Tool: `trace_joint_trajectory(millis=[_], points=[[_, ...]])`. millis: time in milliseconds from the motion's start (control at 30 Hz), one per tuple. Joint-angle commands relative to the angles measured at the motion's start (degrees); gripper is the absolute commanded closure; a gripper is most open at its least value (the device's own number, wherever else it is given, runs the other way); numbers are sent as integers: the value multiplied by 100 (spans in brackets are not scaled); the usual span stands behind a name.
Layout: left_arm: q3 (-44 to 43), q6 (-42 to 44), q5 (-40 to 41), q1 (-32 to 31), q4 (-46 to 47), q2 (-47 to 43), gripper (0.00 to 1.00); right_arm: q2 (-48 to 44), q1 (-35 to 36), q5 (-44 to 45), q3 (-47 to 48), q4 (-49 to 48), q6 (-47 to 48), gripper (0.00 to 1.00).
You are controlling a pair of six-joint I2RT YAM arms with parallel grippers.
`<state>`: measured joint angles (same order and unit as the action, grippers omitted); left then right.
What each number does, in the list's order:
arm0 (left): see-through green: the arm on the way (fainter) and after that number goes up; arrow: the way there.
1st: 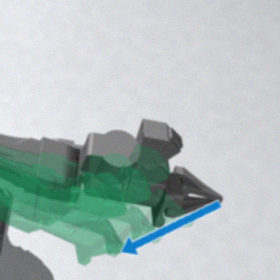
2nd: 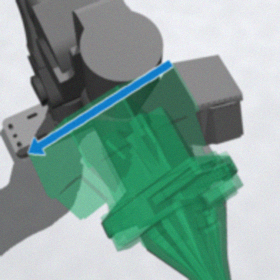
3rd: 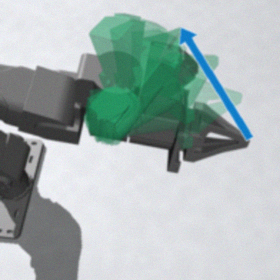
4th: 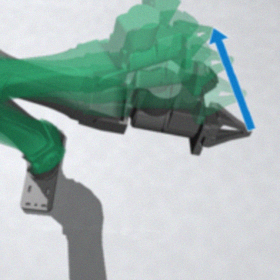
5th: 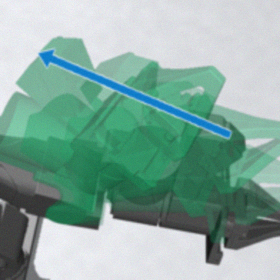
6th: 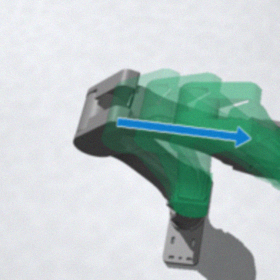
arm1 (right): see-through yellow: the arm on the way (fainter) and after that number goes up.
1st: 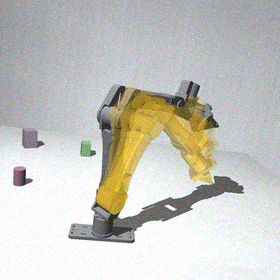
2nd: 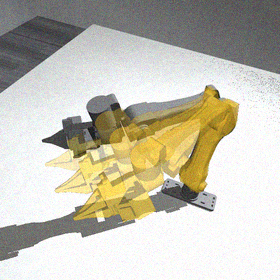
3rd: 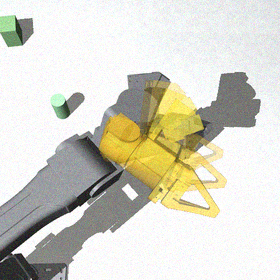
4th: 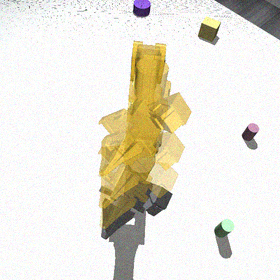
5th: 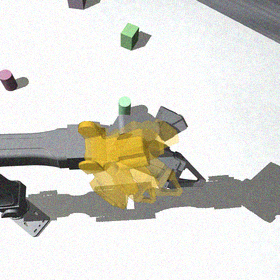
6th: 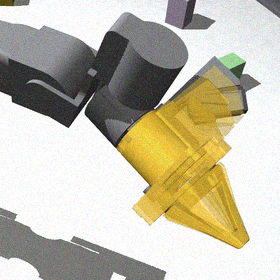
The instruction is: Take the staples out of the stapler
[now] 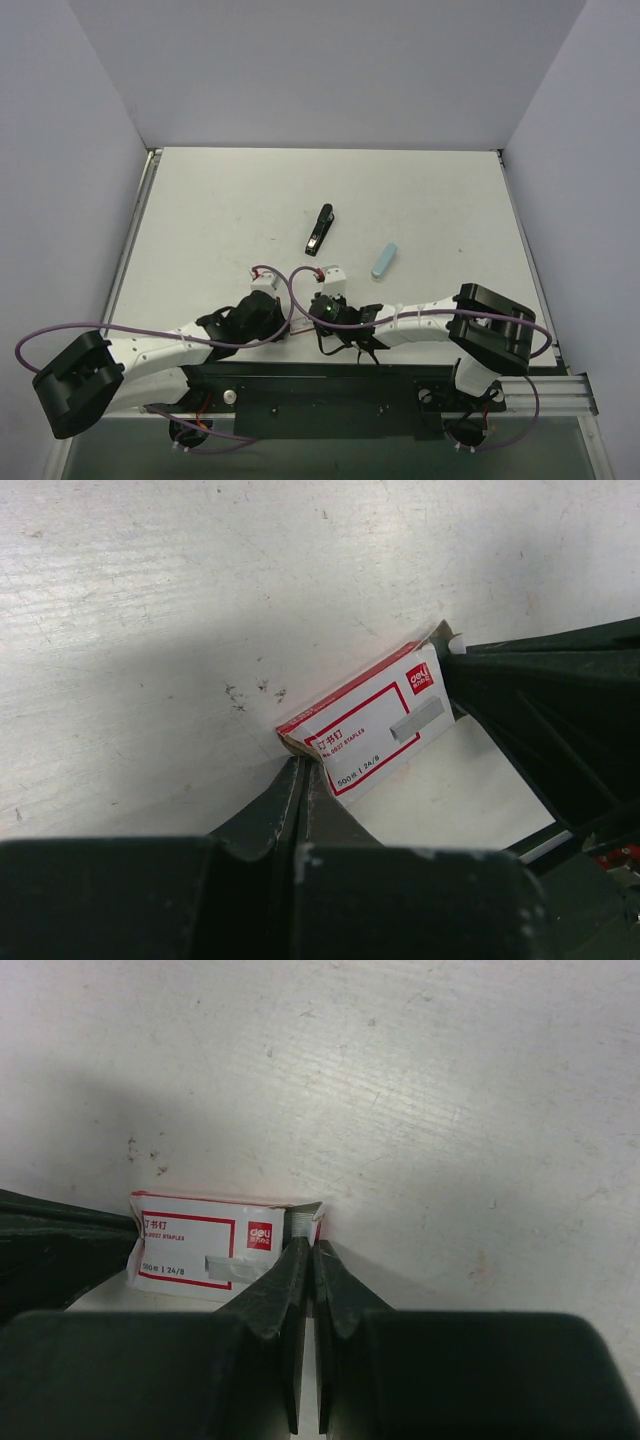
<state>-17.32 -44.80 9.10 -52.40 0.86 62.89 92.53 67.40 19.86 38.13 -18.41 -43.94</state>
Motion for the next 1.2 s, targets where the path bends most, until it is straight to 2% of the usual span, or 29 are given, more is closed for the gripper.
trace_joint_trajectory(millis=[0,233,400,733,833,933,967,1033,1167], points=[[176,50,-102,-68,-368,-23,100,213,230,-430,63,497,-123,100],[168,50,-93,-77,-341,-14,100,-41,248,-158,-25,646,-211,100],[168,59,-102,-86,-341,-5,100,-323,239,97,28,927,-158,90],[124,67,-111,-95,-306,65,100,-955,230,396,-42,1305,-194,76],[97,76,-119,-112,-280,118,100,-1070,204,536,-112,1402,-237,74],[89,85,-137,-130,-254,162,100,-1158,99,563,-192,1481,-334,79],[97,76,-137,-139,-253,162,100,-1167,46,554,-235,1498,-360,88],[106,68,-137,-147,-227,162,100,-1150,-15,528,-271,1516,-387,98],[124,59,-137,-156,-218,153,100,-992,-42,484,-280,1490,-448,100]])
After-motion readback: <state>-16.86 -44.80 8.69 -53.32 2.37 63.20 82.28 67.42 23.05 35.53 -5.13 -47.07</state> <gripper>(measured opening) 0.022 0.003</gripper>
